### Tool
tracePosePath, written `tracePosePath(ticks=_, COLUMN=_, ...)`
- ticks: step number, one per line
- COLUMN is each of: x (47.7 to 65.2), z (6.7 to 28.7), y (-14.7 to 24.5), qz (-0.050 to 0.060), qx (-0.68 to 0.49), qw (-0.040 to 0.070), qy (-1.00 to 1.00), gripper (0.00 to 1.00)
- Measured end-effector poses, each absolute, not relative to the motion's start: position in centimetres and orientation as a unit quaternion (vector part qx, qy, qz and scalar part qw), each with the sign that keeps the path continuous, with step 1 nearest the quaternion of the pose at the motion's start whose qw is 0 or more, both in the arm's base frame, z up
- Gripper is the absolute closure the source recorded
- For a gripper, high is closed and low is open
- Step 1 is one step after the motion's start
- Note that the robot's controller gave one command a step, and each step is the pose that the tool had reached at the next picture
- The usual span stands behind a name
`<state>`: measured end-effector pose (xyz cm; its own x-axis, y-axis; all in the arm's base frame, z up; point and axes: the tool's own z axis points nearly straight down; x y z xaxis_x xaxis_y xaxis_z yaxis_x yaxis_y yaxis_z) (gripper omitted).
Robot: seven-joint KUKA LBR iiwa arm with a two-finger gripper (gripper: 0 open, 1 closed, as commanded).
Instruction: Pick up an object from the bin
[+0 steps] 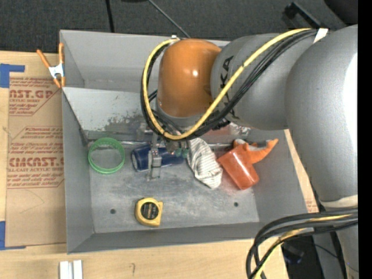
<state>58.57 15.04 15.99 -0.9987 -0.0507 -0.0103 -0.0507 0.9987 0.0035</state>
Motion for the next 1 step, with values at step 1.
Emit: tracePosePath(ticks=1, x=58.07, z=11.77, y=12.59, qz=0.000, qx=-0.063, qw=0.002, qy=0.998, gripper=0.00)
